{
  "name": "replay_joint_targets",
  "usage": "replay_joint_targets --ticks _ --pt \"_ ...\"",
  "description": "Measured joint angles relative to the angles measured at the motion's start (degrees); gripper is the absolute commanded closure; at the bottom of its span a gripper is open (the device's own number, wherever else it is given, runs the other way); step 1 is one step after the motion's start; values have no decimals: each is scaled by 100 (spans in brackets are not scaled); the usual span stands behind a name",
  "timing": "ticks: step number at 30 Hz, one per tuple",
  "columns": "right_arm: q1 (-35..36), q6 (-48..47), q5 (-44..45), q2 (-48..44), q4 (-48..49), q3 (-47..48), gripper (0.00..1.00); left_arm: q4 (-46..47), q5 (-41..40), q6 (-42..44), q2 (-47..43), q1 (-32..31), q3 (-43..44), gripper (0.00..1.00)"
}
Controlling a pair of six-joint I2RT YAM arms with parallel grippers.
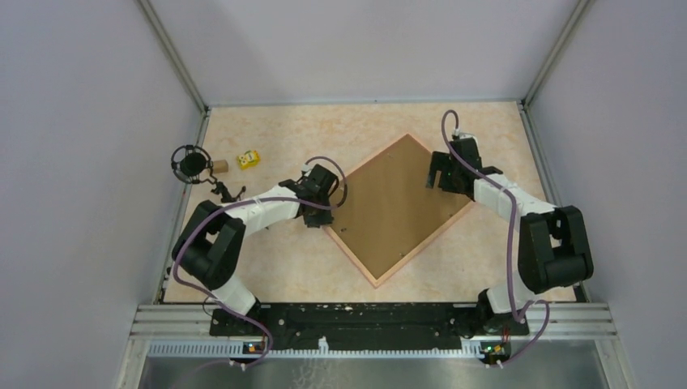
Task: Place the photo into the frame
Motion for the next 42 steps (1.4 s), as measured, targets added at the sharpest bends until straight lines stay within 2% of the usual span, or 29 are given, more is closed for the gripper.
replay_joint_targets --ticks 5,11,15,20,26,28,31,35,42 --pt "-293 -262 72 140 -188 238 12 -59 -166 1040 345 116 387 100" --pt "-542 -306 144 223 -382 243 15 -214 -861 2002 595 173 723 100" --pt "-673 -190 87 361 -387 232 18 -310 -1178 2455 946 361 1156 100" --pt "-807 -4 -188 391 -275 -142 19 -138 -1233 2848 964 575 1161 100" --pt "-804 146 -507 245 -223 -369 16 -317 -1134 3038 984 649 1331 60" --pt "-807 164 -492 170 -199 -398 15 -466 -997 3123 1008 680 1458 51" --pt "-807 170 -446 125 -216 -407 16 -605 -835 3220 1008 715 1528 43" --pt "-807 173 -431 125 -236 -407 22 -667 -726 3320 968 734 1519 39" --pt "-802 166 -603 125 -280 -407 22 -675 -525 3390 828 739 1502 40"
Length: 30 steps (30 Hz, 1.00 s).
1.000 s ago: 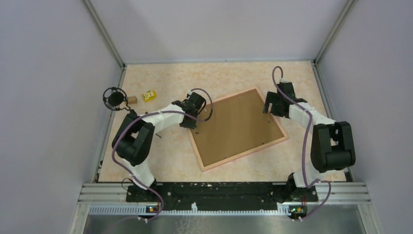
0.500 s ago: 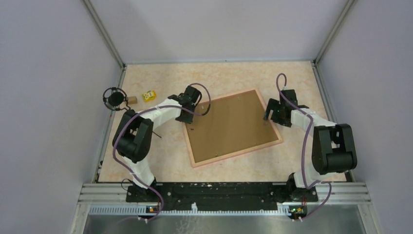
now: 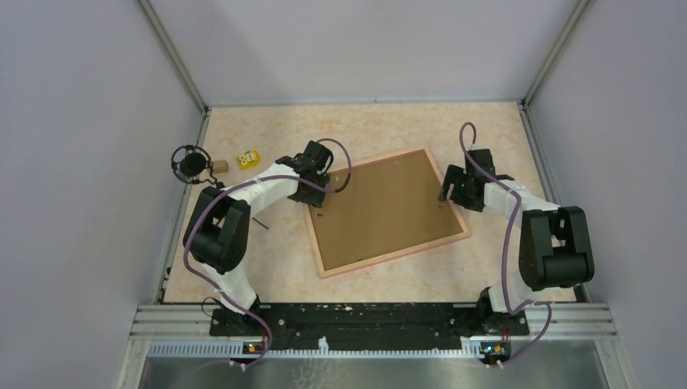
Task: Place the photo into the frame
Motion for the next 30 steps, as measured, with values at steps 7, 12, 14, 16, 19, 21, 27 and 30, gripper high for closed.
replay_joint_targets --ticks 7,12,14,16,19,21,27,30 --pt "101 -26 118 9 -151 7 22 -15 184 0 0 0 0 39" --pt "334 -26 334 120 -293 22 22 -31 251 -2 0 0 0 39" --pt "374 -4 409 173 -343 92 22 -33 280 -4 0 0 0 39" --pt "387 0 461 260 -354 175 22 -37 293 -4 0 0 0 39" --pt "393 4 487 326 -356 247 24 -46 306 -4 0 0 0 39" --pt "409 4 509 337 -356 275 26 -57 313 -4 0 0 0 39" --pt "415 0 476 341 -337 275 39 -76 315 -7 0 0 0 39" --pt "415 -28 407 341 -339 280 45 -76 317 -7 0 0 0 39"
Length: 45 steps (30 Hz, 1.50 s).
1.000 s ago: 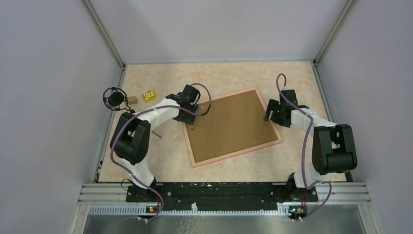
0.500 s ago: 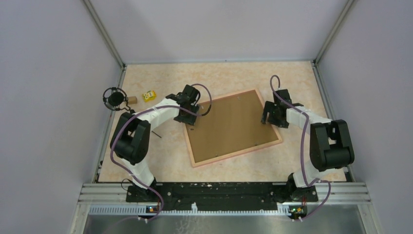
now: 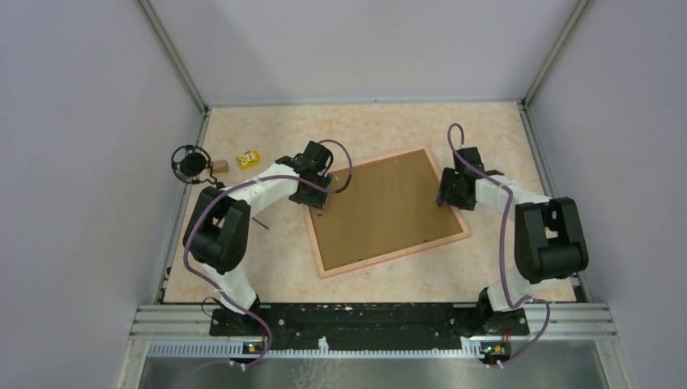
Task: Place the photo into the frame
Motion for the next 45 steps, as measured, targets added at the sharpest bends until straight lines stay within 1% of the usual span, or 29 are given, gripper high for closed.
replay_joint_targets --ticks 9,13,19,24,28,34,39,45 --pt "-4 -256 -13 0 -63 42 56 -4 24 -2 2 0 0 40" --pt "-9 -369 9 0 -87 61 63 -7 59 -2 2 0 0 40" --pt "-7 -518 2 0 -90 72 70 -7 101 -4 2 0 0 40" --pt "-7 -621 37 0 -103 72 60 -9 103 -2 2 0 0 40" --pt "-7 -601 59 -46 -153 68 46 -11 131 -2 2 0 0 40" --pt "0 -551 -13 -494 -319 -61 35 -9 256 2 2 0 0 39" --pt "0 -555 -74 -739 -271 -90 32 -11 317 2 2 0 0 39" --pt "24 -570 -118 -487 -328 -90 32 -9 361 2 2 0 0 39"
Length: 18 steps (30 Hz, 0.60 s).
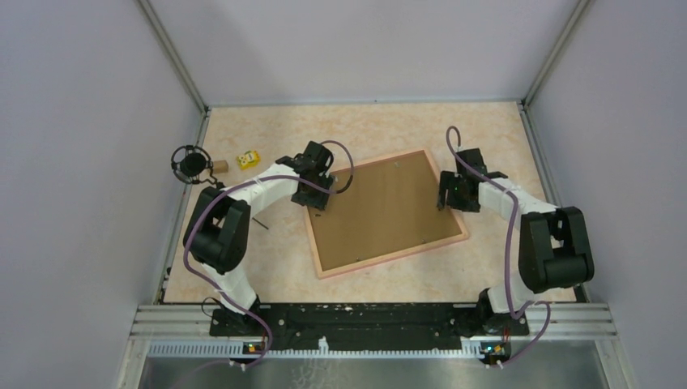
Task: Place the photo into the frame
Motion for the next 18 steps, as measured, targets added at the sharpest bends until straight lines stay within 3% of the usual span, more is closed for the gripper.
replay_joint_targets --ticks 18 --pt "162 0 125 398 -166 131 34 4 83 2 0 0 0 38"
